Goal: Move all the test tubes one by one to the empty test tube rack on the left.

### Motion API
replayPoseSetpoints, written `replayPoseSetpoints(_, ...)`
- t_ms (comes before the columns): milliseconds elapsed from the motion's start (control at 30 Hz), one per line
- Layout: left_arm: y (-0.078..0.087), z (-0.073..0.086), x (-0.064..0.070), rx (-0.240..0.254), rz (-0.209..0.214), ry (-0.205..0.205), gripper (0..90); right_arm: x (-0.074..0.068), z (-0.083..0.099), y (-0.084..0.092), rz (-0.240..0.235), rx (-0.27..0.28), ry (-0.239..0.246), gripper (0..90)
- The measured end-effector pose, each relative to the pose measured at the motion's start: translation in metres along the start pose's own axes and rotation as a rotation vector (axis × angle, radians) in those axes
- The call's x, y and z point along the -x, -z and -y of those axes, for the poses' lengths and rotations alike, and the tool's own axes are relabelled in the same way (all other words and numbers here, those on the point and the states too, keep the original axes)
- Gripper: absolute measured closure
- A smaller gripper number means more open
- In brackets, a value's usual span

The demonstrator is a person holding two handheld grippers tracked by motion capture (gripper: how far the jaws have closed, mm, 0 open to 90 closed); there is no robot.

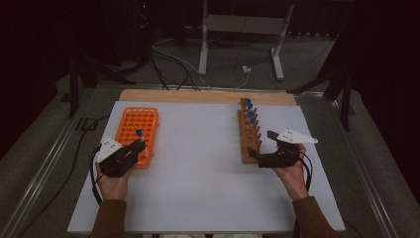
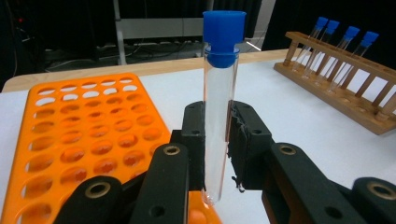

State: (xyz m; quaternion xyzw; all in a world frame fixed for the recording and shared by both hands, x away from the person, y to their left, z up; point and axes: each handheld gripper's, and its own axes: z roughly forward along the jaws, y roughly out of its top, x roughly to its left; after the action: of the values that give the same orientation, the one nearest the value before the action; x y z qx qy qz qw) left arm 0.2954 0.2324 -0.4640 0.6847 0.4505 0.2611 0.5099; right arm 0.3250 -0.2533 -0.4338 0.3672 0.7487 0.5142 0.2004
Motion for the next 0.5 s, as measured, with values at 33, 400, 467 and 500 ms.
replayPoseSetpoints(33,0.001,0.001,-0.001,0.000,-0.002,0.000,78.0,0.000,0.000,0.000,0.000,0.000,0.000,0.0)
replayPoseSetpoints(400,0.005,0.017,-0.006,-0.028,-0.028,0.000,77.9,0.002,0.001,0.003,0.004,0.013,-0.011,0.0)
replayPoseSetpoints(467,0.004,0.018,-0.006,-0.037,-0.032,-0.006,78.0,0.002,0.001,0.003,0.004,0.012,-0.014,0.0)
replayPoseSetpoints(500,0.003,0.019,-0.006,-0.041,-0.031,-0.003,78.0,0.003,0.002,0.003,0.003,0.010,-0.015,0.0)
